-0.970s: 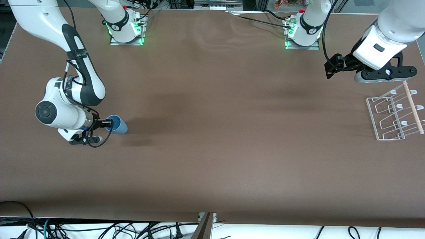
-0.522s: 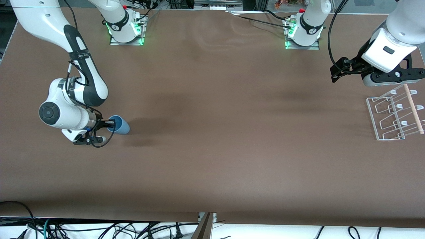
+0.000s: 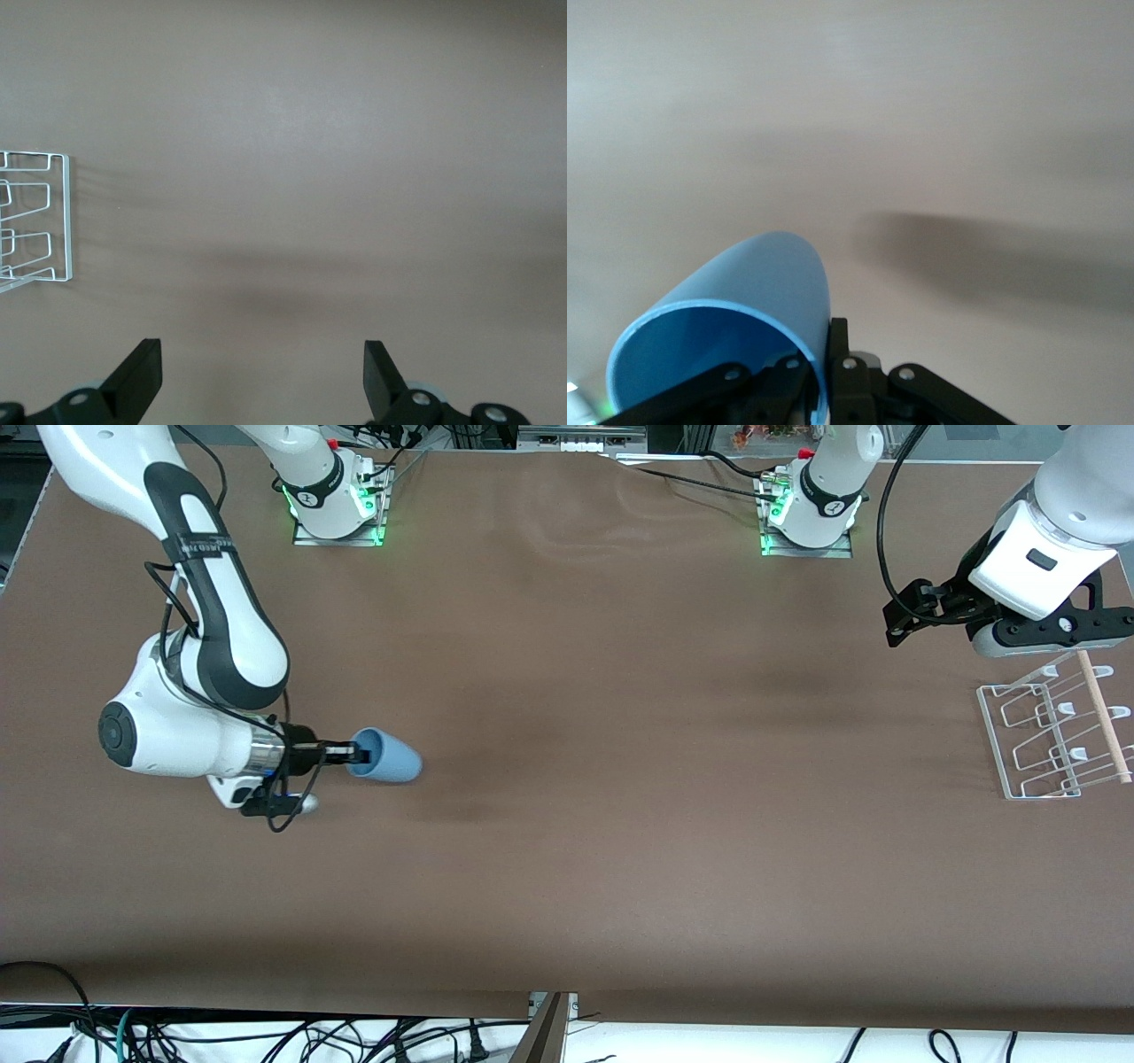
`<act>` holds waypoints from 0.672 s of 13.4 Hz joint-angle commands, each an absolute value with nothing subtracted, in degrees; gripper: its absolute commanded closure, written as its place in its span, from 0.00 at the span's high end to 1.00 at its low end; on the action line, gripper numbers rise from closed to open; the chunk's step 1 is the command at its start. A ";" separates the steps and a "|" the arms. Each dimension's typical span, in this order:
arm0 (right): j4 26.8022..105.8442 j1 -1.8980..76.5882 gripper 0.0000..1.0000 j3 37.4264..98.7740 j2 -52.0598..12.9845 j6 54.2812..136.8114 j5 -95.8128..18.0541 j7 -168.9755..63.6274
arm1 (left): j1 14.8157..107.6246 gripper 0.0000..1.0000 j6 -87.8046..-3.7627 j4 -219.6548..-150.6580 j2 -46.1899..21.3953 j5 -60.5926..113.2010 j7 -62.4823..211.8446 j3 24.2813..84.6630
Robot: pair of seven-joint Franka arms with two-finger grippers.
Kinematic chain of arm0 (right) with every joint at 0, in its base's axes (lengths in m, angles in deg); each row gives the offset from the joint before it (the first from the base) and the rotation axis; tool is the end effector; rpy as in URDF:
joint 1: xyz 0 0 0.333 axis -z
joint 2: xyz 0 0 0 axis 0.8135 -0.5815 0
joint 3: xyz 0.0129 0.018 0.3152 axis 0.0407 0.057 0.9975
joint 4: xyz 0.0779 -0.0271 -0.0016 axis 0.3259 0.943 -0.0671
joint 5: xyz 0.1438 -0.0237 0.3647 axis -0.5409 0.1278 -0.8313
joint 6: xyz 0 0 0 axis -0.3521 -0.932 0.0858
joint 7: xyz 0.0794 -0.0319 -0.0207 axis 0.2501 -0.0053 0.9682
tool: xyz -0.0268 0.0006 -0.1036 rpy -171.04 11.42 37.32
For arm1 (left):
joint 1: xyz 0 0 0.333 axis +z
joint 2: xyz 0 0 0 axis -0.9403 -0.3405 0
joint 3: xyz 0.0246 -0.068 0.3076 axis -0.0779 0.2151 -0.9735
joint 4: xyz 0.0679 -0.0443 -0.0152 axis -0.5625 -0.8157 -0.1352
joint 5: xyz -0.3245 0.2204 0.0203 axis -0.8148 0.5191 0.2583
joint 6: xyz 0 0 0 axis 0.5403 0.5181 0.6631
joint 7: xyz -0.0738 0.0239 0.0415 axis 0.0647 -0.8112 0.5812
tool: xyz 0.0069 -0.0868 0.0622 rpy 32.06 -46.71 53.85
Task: Transfer cup to left arm and place on rack
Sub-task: 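Lift the cup with the right gripper while the left gripper approaches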
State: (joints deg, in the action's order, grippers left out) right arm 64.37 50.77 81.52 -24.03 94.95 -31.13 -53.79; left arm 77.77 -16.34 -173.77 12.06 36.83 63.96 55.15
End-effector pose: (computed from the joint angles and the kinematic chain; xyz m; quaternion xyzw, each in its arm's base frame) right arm 0.6388 0.1524 0.3114 -0.9643 -0.0008 0.1019 0.2445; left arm 0.5464 -0.1036 0.6252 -0.9985 -0.0521 0.0127 0.0136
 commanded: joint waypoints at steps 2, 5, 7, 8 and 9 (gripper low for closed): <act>60.83 49.09 0.00 85.85 -24.55 94.09 -42.16 -58.81 | 78.09 1.00 -15.28 -173.77 12.35 36.70 64.43 55.66; 55.56 43.65 0.00 86.12 -27.00 95.15 -51.92 -68.48 | 78.09 1.00 -15.72 -173.34 9.12 36.96 64.43 55.22; 53.01 40.75 0.00 86.21 -28.67 97.69 -58.16 -72.81 | 78.70 1.00 -15.90 -172.20 8.57 38.20 64.78 55.04; 52.30 39.08 0.00 86.21 -29.29 99.18 -61.50 -73.78 | 79.49 1.00 -15.72 -172.11 8.91 37.67 64.61 55.04; 51.77 37.67 0.00 86.21 -29.64 101.46 -64.93 -74.57 | 79.59 1.00 -15.37 -172.10 8.83 37.58 64.43 55.22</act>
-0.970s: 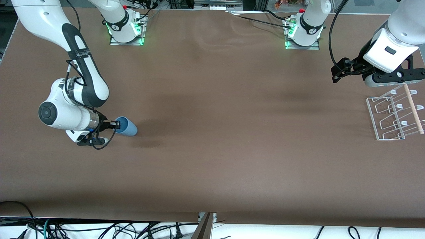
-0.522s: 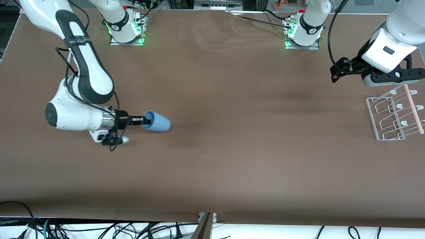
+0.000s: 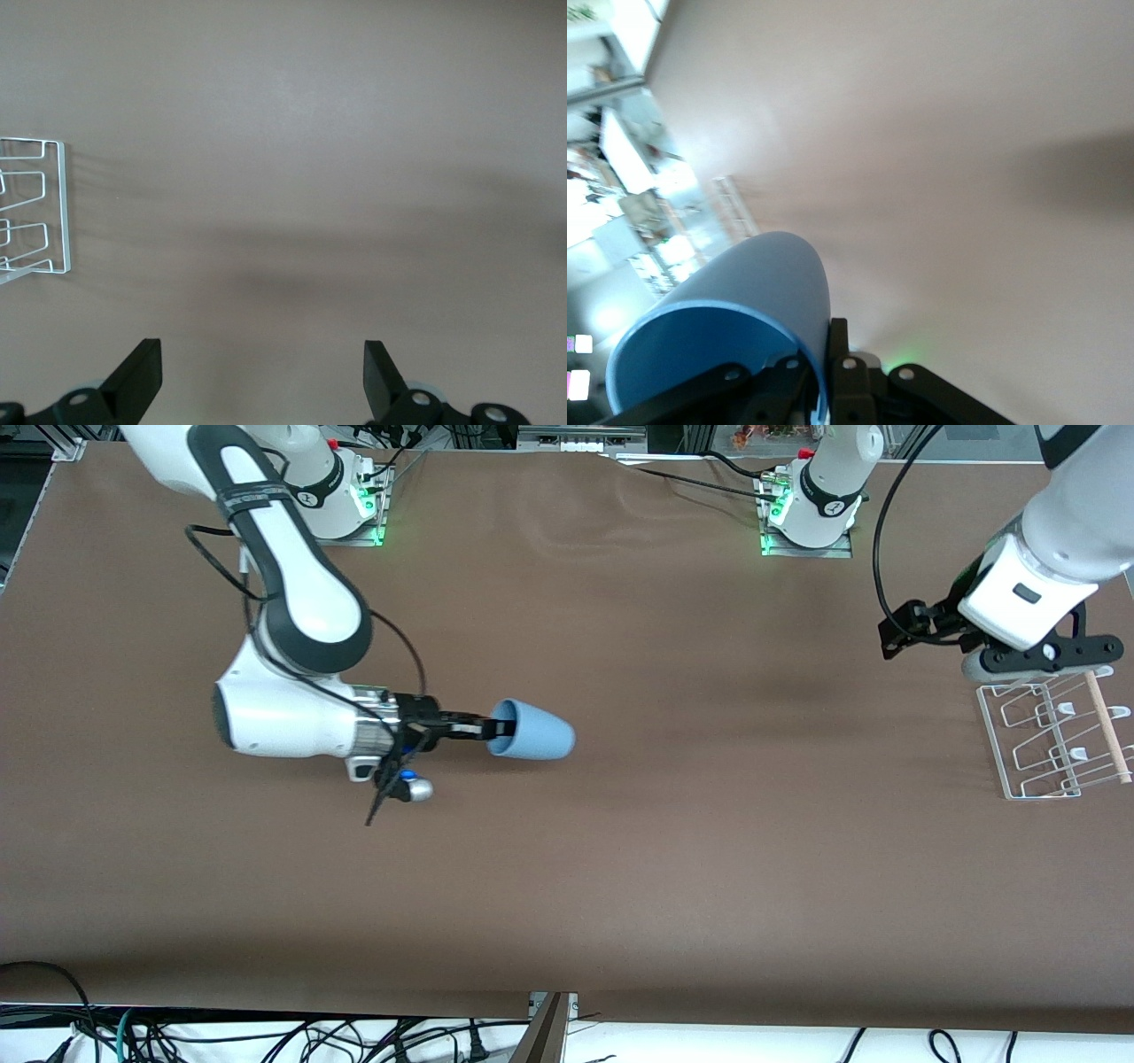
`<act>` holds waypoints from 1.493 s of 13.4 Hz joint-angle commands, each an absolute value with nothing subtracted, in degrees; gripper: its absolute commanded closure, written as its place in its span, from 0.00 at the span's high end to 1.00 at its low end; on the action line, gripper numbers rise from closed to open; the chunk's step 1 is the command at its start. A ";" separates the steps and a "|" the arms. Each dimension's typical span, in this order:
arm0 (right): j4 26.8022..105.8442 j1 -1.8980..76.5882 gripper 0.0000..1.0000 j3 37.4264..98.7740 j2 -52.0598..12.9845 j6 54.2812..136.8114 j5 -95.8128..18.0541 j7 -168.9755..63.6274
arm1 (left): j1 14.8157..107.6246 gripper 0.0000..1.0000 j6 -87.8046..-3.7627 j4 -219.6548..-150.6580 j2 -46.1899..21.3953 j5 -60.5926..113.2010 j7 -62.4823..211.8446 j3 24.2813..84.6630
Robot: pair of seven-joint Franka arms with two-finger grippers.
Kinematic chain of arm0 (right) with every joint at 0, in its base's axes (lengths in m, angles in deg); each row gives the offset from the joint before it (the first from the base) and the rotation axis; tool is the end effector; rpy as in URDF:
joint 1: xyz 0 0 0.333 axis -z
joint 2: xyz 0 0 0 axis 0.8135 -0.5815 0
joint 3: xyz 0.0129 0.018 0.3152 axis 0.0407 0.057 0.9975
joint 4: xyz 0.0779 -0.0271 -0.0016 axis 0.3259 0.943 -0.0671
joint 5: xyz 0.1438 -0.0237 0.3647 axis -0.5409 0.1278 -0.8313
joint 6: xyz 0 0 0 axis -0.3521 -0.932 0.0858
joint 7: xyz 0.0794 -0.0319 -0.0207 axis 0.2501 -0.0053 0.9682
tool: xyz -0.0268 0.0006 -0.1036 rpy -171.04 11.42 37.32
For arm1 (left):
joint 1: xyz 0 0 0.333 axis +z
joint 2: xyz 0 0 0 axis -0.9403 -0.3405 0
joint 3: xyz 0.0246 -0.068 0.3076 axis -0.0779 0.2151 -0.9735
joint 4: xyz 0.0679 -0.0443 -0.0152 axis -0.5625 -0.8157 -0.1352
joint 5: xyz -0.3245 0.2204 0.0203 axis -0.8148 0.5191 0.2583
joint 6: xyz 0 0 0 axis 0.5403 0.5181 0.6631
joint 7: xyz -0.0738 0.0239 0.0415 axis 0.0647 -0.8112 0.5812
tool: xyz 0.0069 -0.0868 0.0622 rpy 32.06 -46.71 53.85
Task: Transfer cup to left arm and place on rack
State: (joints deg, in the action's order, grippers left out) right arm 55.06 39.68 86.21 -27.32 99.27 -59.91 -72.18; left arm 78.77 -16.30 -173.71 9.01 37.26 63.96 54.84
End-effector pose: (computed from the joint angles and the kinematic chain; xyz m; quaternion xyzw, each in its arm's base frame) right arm 0.6240 0.3422 0.3737 -0.8676 0.1487 0.1689 0.4434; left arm 0.5634 -0.0880 0.5971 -0.9972 -0.0631 0.0384 0.0148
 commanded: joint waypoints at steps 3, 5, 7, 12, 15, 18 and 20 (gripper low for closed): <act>49.49 32.23 0.00 86.21 -32.45 108.40 -70.40 -74.76 | 77.93 1.00 -15.63 -172.02 8.31 37.75 64.78 56.36; 46.16 28.80 0.00 86.21 -35.26 112.80 -71.81 -74.67 | 75.56 1.00 -20.17 -174.46 6.10 38.01 65.14 58.10; 41.77 27.03 0.00 86.21 -38.25 113.43 -71.99 -74.84 | 74.93 1.00 -26.40 -177.19 6.98 38.55 68.79 61.28; 40.51 26.05 0.00 87.96 -39.49 113.34 -72.08 -75.45 | 74.49 1.00 -47.43 -188.35 7.34 38.02 96.73 62.43; 40.51 25.88 0.00 88.14 -39.40 113.34 -72.08 -75.81 | 74.49 1.00 -50.60 -190.29 6.55 38.02 109.65 62.51; 40.51 25.79 0.00 88.23 -39.40 113.17 -72.08 -75.64 | 74.31 1.00 -51.84 -190.47 4.61 37.93 116.36 63.74; 40.51 25.79 0.00 88.23 -39.40 113.08 -72.00 -75.46 | 74.31 1.00 -51.84 -190.74 3.83 37.93 120.22 64.71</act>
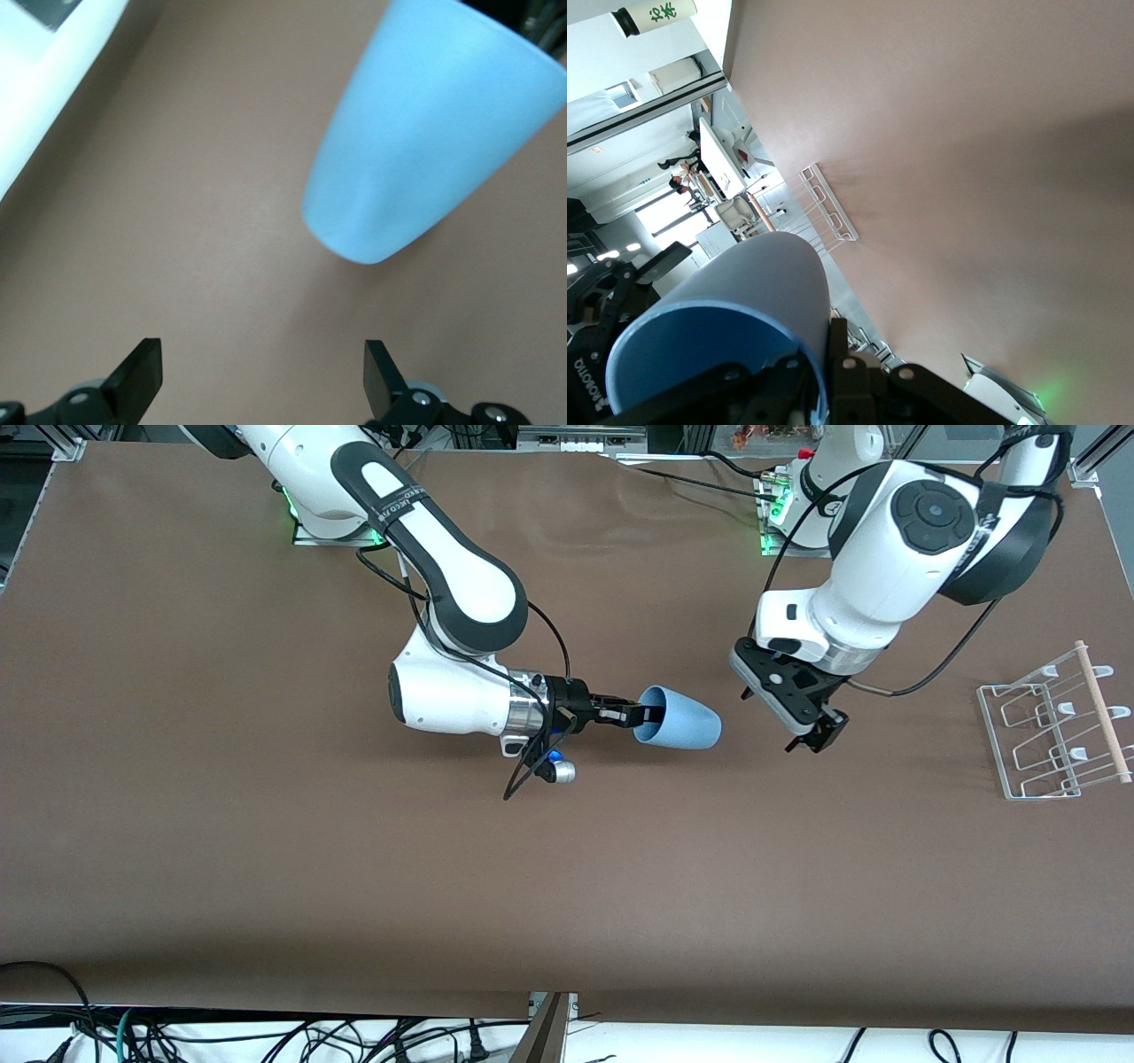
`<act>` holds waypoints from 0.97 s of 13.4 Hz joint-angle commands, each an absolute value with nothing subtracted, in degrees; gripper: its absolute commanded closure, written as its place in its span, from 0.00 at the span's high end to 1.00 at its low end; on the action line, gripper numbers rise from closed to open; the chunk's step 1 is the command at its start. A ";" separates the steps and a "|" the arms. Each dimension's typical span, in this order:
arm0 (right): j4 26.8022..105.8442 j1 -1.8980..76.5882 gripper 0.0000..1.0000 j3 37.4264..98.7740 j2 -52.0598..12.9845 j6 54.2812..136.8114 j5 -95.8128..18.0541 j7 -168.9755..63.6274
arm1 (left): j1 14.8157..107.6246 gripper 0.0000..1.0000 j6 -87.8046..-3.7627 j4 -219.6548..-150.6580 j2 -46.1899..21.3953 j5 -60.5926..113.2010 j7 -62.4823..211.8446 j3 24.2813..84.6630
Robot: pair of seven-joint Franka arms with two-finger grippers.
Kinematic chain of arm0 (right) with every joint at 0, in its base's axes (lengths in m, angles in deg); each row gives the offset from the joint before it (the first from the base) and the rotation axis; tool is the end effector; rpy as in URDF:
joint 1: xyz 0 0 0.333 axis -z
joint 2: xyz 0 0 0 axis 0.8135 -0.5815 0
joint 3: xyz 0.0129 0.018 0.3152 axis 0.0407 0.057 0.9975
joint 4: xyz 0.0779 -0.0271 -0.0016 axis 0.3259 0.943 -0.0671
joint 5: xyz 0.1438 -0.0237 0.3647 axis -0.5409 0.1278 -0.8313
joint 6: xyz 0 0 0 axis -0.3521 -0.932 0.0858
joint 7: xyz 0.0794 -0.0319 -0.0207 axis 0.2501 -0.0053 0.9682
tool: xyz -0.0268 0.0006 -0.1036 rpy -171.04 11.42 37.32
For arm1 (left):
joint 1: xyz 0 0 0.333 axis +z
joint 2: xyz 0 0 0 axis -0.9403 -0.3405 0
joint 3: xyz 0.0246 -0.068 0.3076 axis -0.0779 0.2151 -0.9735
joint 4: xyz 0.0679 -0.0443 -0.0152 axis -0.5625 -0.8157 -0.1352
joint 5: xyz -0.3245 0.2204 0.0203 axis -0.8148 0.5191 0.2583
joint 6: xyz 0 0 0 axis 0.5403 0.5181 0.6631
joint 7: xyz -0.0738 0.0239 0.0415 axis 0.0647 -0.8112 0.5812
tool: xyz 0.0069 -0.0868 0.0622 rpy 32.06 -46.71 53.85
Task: Transfer cup to left arm and place on rack
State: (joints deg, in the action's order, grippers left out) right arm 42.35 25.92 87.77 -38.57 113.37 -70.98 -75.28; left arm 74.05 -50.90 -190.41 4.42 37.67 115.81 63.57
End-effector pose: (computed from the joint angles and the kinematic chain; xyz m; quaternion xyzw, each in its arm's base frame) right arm 0.5910 0.4977 0.3522 -0.8221 0.1822 0.1711 0.5115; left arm 0.5705 -0.2308 0.4716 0.8693 -0.4872 0.0834 0.0082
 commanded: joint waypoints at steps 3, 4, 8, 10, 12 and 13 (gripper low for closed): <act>40.51 25.79 0.00 88.23 -39.32 112.82 -72.08 -75.46 | 72.91 1.00 -52.54 -190.30 2.15 37.93 122.35 65.94; 40.43 25.70 0.00 88.31 -39.32 112.82 -72.08 -75.37 | 72.30 1.00 -53.85 -190.38 1.89 37.93 121.92 66.03; 40.07 25.62 0.00 88.32 -39.32 112.73 -72.08 -75.46 | 71.42 1.00 -57.02 -190.30 0.83 37.93 121.47 66.03; 40.07 25.62 0.00 88.32 -39.32 112.64 -72.08 -75.46 | 70.71 1.00 -59.04 -190.30 0.57 38.72 121.56 66.03; 40.07 25.62 0.00 88.32 -39.32 112.12 -71.99 -75.46 | 70.01 1.00 -60.98 -190.30 -0.22 38.81 121.56 66.03; 39.99 25.70 0.00 88.32 -39.23 110.98 -71.99 -75.37 | 69.83 1.00 -61.77 -190.38 -0.40 38.81 121.56 66.03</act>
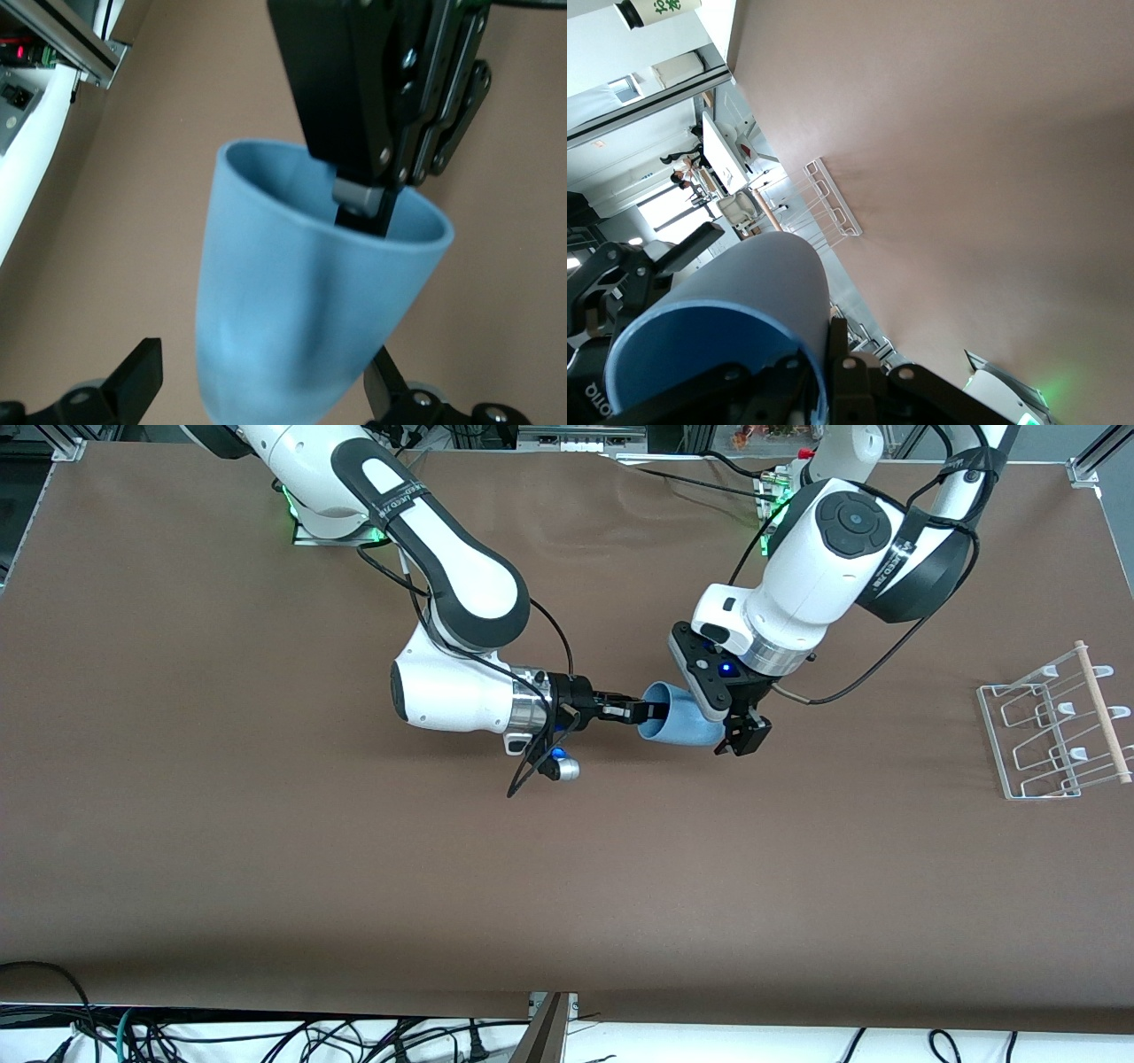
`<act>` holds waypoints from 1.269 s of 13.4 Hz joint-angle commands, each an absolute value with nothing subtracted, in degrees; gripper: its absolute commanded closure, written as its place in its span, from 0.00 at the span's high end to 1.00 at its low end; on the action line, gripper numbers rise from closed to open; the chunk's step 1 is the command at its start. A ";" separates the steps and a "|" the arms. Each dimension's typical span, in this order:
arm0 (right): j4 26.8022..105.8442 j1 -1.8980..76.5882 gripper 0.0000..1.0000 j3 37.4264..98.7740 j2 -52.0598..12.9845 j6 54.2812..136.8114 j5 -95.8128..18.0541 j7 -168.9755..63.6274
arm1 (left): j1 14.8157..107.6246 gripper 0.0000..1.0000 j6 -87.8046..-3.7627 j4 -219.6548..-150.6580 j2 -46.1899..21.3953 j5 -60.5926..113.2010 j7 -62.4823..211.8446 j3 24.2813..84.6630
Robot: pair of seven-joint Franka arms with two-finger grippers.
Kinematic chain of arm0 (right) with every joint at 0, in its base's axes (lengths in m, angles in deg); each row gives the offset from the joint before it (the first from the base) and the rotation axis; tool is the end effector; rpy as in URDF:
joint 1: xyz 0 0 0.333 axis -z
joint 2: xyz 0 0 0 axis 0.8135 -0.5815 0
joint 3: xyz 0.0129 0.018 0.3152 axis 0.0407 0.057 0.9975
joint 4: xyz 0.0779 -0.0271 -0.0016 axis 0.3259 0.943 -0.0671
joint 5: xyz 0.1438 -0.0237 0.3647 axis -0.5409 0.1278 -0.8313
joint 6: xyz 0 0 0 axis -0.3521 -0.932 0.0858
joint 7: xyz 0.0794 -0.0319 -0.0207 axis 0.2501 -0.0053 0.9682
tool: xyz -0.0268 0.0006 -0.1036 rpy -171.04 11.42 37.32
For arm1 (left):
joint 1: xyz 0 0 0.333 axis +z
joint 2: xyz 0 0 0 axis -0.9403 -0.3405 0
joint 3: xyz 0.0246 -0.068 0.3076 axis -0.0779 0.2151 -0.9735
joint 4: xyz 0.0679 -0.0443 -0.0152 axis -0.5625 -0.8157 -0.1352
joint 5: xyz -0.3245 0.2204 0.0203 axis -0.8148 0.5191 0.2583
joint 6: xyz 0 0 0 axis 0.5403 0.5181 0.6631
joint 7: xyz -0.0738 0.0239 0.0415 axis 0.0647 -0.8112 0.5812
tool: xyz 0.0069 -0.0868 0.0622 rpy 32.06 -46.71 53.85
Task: Transfer cup to left arm and place on rack
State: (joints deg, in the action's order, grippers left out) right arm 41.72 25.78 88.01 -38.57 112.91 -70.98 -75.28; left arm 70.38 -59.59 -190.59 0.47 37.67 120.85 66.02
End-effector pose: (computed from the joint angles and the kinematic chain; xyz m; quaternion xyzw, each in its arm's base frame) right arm 0.5893 0.5019 0.3579 -0.8206 0.1759 0.1733 0.5154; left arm 0.5629 -0.2946 0.4503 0.8163 -0.5621 0.1306 0.0249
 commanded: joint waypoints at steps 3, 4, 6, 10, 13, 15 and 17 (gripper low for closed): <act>39.72 25.79 0.00 88.32 -38.96 109.65 -71.99 -75.55 | 69.74 1.00 -62.04 -190.47 -1.45 38.90 121.74 65.94; 39.64 25.79 0.00 88.40 -38.96 109.39 -71.99 -75.81 | 69.74 1.00 -62.04 -190.39 -1.45 38.90 121.82 65.94; 39.64 25.79 0.00 88.32 -38.88 108.95 -71.99 -75.81 | 69.74 0.75 -61.86 -190.39 -1.89 38.90 122.61 65.85; 39.64 25.97 0.99 88.23 -38.70 108.86 -71.38 -75.11 | 70.45 0.00 -61.07 -190.65 -1.72 38.72 124.20 65.77; 39.64 27.02 1.00 87.70 -38.61 106.68 -71.38 -75.20 | 71.40 0.00 -60.03 -190.56 -0.41 38.72 124.02 65.59; 39.20 30.25 1.00 87.52 -37.74 102.38 -70.94 -75.28 | 73.51 0.00 -56.35 -190.47 1.61 38.72 124.37 65.68; 38.85 33.77 1.00 87.61 -37.21 98.34 -66.40 -75.20 | 75.71 0.00 -49.34 -190.56 4.51 38.81 124.81 65.59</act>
